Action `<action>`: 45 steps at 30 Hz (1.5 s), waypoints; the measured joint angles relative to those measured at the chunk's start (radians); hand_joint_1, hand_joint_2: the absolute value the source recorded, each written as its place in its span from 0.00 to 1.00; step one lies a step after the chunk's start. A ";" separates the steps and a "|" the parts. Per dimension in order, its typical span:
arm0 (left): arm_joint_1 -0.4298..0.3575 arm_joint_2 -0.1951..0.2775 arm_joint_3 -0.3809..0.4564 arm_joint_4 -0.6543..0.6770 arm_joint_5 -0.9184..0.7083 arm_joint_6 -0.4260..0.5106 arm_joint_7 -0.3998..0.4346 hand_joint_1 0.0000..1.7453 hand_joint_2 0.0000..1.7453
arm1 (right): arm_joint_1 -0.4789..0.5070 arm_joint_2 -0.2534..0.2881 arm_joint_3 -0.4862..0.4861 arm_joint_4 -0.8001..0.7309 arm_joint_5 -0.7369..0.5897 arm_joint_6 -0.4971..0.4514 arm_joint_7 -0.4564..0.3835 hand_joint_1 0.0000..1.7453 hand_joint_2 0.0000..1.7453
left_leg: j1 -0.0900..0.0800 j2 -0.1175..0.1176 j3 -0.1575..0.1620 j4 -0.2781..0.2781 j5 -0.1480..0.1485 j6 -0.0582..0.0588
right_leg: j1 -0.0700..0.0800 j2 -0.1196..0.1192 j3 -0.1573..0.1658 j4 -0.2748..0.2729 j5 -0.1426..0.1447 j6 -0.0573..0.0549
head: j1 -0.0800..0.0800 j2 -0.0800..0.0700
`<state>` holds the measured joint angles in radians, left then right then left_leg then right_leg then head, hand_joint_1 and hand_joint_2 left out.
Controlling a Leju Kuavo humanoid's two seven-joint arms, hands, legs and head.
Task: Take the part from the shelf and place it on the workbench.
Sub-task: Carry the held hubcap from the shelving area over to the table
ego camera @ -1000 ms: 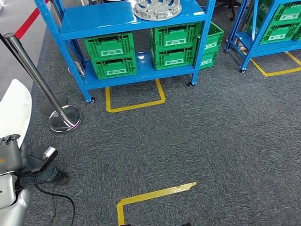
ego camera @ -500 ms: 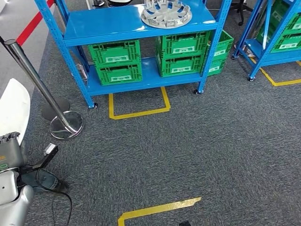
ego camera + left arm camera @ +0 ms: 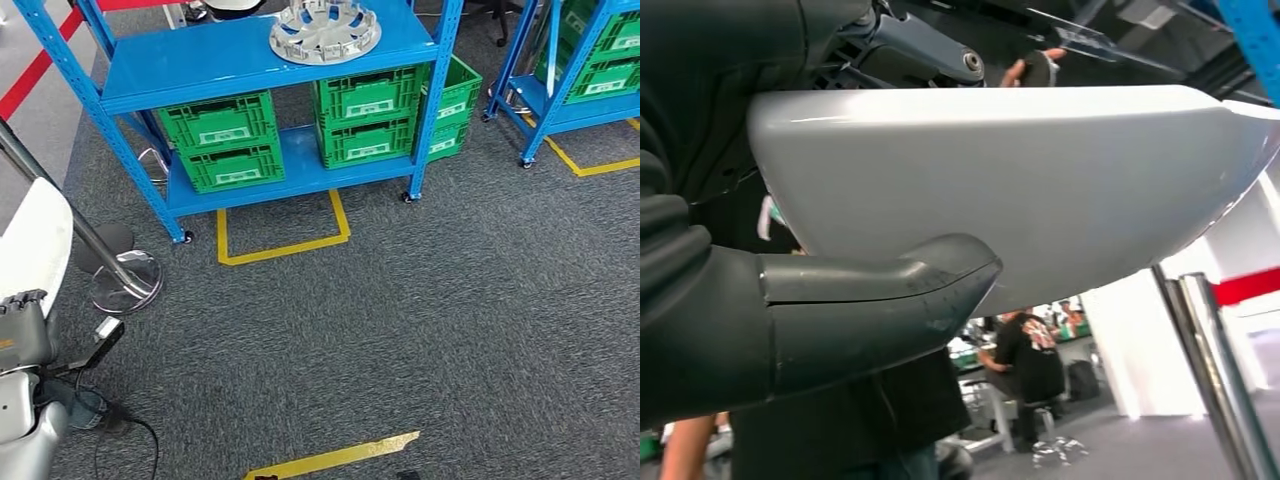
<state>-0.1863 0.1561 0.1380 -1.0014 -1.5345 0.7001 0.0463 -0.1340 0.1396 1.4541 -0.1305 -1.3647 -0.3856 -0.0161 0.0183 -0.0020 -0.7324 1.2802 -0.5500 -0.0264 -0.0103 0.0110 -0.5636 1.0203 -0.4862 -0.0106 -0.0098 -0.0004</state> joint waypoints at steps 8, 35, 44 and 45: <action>0.002 -0.002 0.057 -0.003 0.001 0.001 -0.038 0.76 1.00 | 0.000 0.002 -0.066 0.000 -0.045 0.009 -0.032 0.00 0.00 | -0.043 0.002 0.106 -0.286 0.147 0.063 | 0.013 0.002 0.016 -0.004 -0.026 0.012 | 0.000 0.000; 0.050 -0.033 0.133 -0.038 0.000 0.001 -0.085 0.76 1.00 | 0.001 -0.011 -0.134 0.001 -0.075 -0.056 -0.083 0.00 0.00 | 0.001 0.044 0.107 -0.215 0.115 -0.016 | 0.001 -0.029 0.019 -0.013 -0.009 0.010 | -0.006 0.000; 0.050 -0.037 0.148 -0.045 -0.003 0.001 -0.091 0.76 1.00 | -0.003 -0.013 -0.115 0.001 -0.054 -0.074 -0.062 0.00 0.00 | -0.014 -0.005 0.128 -0.271 0.113 0.048 | 0.002 -0.020 -0.091 0.223 -0.146 0.038 | 0.002 0.000; 0.050 -0.037 0.150 -0.045 -0.003 0.001 -0.093 0.76 1.00 | -0.002 -0.013 -0.112 0.001 -0.053 -0.075 -0.060 0.00 0.00 | -0.018 -0.016 0.128 -0.271 0.112 0.050 | 0.004 -0.017 -0.121 0.275 -0.159 0.035 | 0.003 0.000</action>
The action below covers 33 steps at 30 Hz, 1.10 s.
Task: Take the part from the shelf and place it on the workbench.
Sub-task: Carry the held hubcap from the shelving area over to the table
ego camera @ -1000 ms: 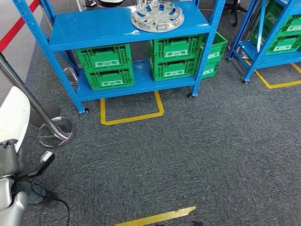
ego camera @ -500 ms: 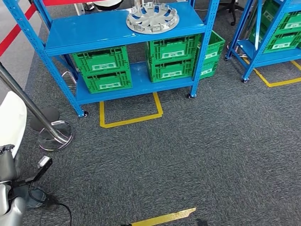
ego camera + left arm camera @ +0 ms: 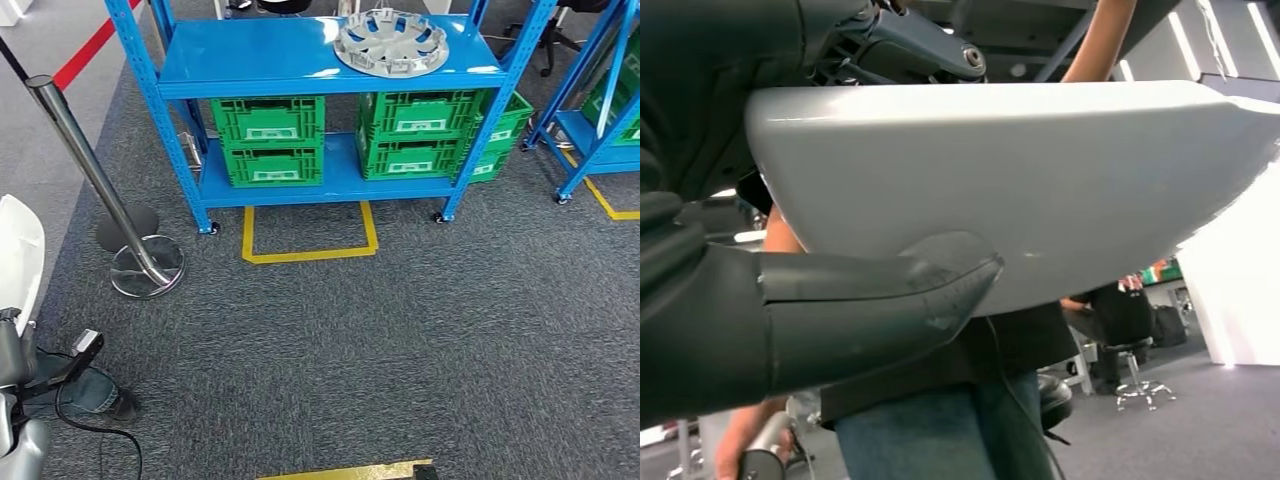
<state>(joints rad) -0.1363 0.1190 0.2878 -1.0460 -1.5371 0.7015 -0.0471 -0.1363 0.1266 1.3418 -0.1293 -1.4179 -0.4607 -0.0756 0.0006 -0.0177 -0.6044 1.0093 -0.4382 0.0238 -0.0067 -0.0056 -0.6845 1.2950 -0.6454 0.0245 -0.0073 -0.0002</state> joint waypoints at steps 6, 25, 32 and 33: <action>-0.002 0.001 0.014 -0.001 0.000 0.000 -0.006 0.76 1.00 | -0.001 -0.004 0.017 0.000 0.013 -0.015 0.015 0.00 0.00 | -0.013 -0.067 0.009 0.003 -0.005 0.001 | 0.009 0.074 0.096 -0.243 0.160 -0.036 | -0.002 0.000; -0.003 0.018 0.031 -0.003 -0.001 0.000 -0.005 0.76 1.00 | -0.004 -0.007 0.044 0.000 0.024 -0.022 0.032 0.00 0.00 | 0.001 0.064 0.000 -0.001 0.002 -0.025 | 0.014 -0.105 0.167 -0.294 0.119 -0.012 | -0.011 0.000; -0.012 0.019 0.037 -0.001 -0.001 0.000 -0.002 0.76 1.00 | -0.001 -0.007 0.063 0.000 0.043 -0.020 0.052 0.00 0.00 | 0.005 -0.022 0.006 -0.007 0.002 0.001 | 0.006 0.005 -0.008 0.015 0.012 -0.002 | -0.001 0.000; -0.009 0.020 0.038 -0.002 -0.002 0.000 0.003 0.76 1.00 | -0.001 -0.007 0.067 0.000 0.048 -0.025 0.056 0.00 0.00 | 0.005 -0.037 0.009 -0.007 0.001 -0.001 | 0.005 0.009 0.000 -0.021 0.048 -0.003 | -0.001 0.000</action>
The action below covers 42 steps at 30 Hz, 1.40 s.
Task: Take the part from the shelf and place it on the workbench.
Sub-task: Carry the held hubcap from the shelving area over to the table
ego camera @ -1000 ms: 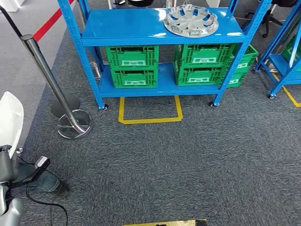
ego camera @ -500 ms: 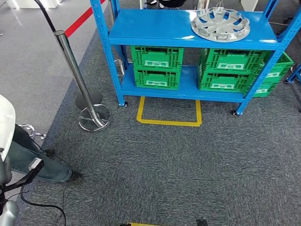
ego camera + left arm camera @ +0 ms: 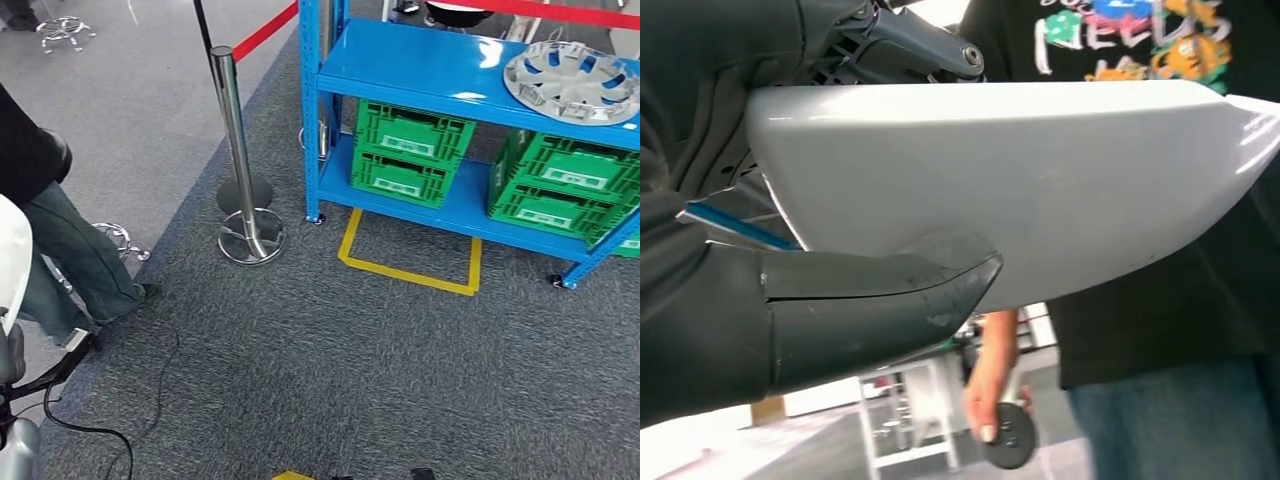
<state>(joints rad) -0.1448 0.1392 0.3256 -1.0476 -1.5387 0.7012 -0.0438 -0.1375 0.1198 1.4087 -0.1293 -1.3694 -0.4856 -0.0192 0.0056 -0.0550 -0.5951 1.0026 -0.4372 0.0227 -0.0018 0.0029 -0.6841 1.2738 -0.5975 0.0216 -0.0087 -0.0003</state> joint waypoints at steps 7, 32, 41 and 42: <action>0.076 0.032 0.007 -0.049 -0.001 0.001 0.068 0.76 1.00 | 0.001 -0.008 0.044 0.001 0.032 -0.041 0.066 0.00 0.00 | 0.006 -0.072 -0.007 0.009 -0.006 -0.034 | -0.013 0.074 0.112 -0.253 0.112 -0.011 | 0.000 0.000; 0.097 -0.010 0.328 -0.101 0.078 0.001 -0.258 0.76 1.00 | 0.005 -0.015 0.116 0.003 0.078 -0.023 0.118 0.00 0.00 | 0.004 -0.008 0.017 -0.001 -0.015 -0.007 | -0.012 0.018 0.044 -0.108 0.064 0.010 | 0.006 0.000; 0.058 -0.040 0.445 -0.100 0.085 0.000 -0.319 0.76 1.00 | 0.004 -0.017 0.116 0.003 0.075 -0.021 0.113 0.00 0.00 | 0.010 0.010 -0.050 0.119 -0.077 -0.046 | -0.015 0.019 0.120 -0.249 0.102 -0.022 | -0.004 0.000; 0.050 -0.043 0.447 -0.099 0.083 0.000 -0.319 0.76 1.00 | 0.004 -0.017 0.116 0.003 0.076 -0.020 0.112 0.00 0.00 | 0.010 0.030 -0.084 0.188 -0.108 -0.048 | -0.012 0.006 0.121 -0.250 0.100 -0.026 | -0.007 0.000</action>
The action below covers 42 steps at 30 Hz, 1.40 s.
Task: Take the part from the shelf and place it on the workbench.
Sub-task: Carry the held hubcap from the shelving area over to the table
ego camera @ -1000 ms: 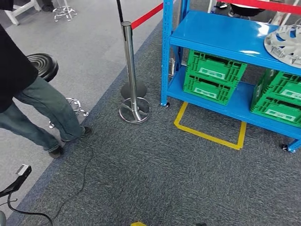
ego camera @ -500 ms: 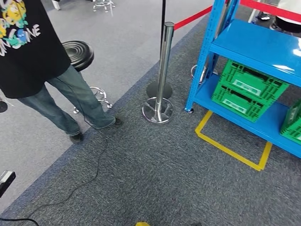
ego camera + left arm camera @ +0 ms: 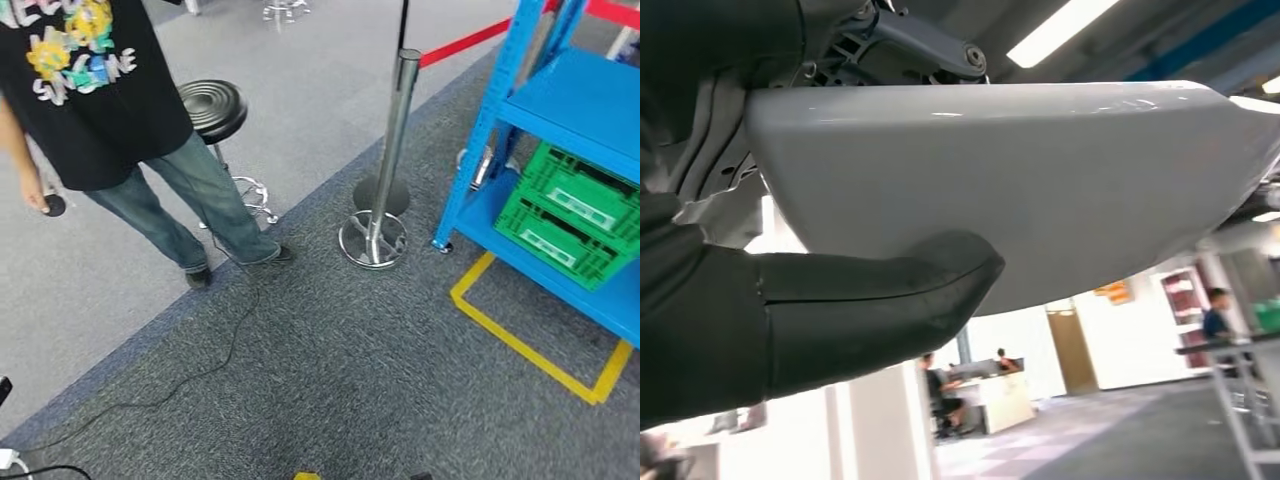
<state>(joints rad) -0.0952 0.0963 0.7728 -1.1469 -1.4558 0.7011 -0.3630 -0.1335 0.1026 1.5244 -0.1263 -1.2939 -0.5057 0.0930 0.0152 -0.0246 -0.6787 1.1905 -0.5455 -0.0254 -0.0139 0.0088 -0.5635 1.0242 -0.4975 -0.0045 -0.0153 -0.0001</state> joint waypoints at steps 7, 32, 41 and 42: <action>-0.026 -0.009 0.001 0.012 -0.014 -0.001 0.049 0.76 1.00 | -0.005 0.000 0.000 0.000 0.005 0.001 -0.020 0.00 0.00 | -0.021 0.078 0.066 -0.116 0.086 0.031 | 0.019 -0.079 0.015 0.000 -0.015 -0.004 | 0.000 0.000; -0.080 -0.005 0.004 0.058 -0.019 0.000 0.058 0.76 1.00 | -0.005 0.000 0.000 0.001 0.027 0.001 -0.028 0.00 0.00 | -0.006 0.011 -0.040 0.078 -0.026 -0.001 | 0.003 -0.018 0.001 -0.013 0.008 -0.009 | -0.002 0.000; -0.092 0.000 0.004 0.068 -0.044 0.000 0.066 0.76 1.00 | -0.008 0.000 0.000 0.001 0.063 0.004 -0.019 0.00 0.00 | -0.022 0.080 0.088 -0.181 0.094 0.027 | 0.013 -0.113 0.024 -0.016 -0.013 0.019 | -0.002 0.000; -0.091 0.000 0.003 0.069 -0.048 0.000 0.070 0.76 1.00 | -0.009 0.000 0.000 0.001 0.065 0.004 -0.018 0.00 0.00 | -0.020 0.070 0.090 -0.185 0.096 0.033 | 0.012 -0.111 0.025 -0.013 -0.018 0.025 | -0.001 0.000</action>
<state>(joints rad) -0.1862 0.0967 0.7762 -1.0782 -1.5041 0.7009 -0.2928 -0.1425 0.1026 1.5248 -0.1251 -1.2288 -0.5015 0.0754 -0.0053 0.0451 -0.5885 1.0056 -0.4496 0.0076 -0.0016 -0.1023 -0.5389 1.0113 -0.5158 0.0204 -0.0167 -0.0002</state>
